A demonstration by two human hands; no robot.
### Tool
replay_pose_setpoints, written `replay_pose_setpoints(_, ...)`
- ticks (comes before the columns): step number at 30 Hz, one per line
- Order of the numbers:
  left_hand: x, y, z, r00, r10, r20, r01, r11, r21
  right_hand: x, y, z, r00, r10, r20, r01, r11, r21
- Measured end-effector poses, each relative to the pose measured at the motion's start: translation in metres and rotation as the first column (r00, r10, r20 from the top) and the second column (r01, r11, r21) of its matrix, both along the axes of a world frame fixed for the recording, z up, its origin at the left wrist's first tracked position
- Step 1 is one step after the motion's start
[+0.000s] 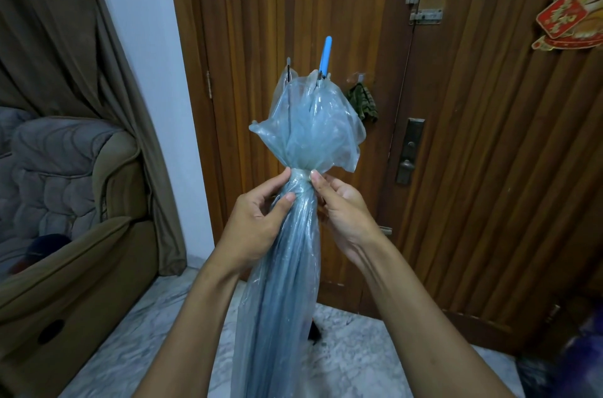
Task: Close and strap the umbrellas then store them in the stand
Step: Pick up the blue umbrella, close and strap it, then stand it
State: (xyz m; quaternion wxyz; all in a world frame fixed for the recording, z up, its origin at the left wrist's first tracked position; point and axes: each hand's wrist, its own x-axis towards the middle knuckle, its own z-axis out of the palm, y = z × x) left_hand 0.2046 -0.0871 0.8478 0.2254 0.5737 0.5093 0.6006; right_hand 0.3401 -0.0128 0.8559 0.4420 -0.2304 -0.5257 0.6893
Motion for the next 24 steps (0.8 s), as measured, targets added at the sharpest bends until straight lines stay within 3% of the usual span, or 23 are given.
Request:
replay_pose_setpoints(5, -0.001, -0.001, -0.002, 1.0, -0.003, 0.017, 0.003, 1.0, 0.004, -0.007, -0.006, 0.001, 0.992, -0.036, -0.124, 0.034, 0.999, -0.02)
replay_pose_setpoints(17, 0.022, 0.011, -0.016, 0.991, 0.02, 0.133, -0.018, 1.0, -0.019, 0.006, -0.016, -0.026, 0.944, -0.318, 0.092, 0.308, 0.945, 0.106)
replay_pose_setpoints(24, 0.066, 0.052, -0.022, 0.981, -0.138, 0.139, 0.15, 0.986, -0.079, 0.063, 0.007, -0.034, 0.878, -0.47, 0.088, 0.447, 0.873, 0.194)
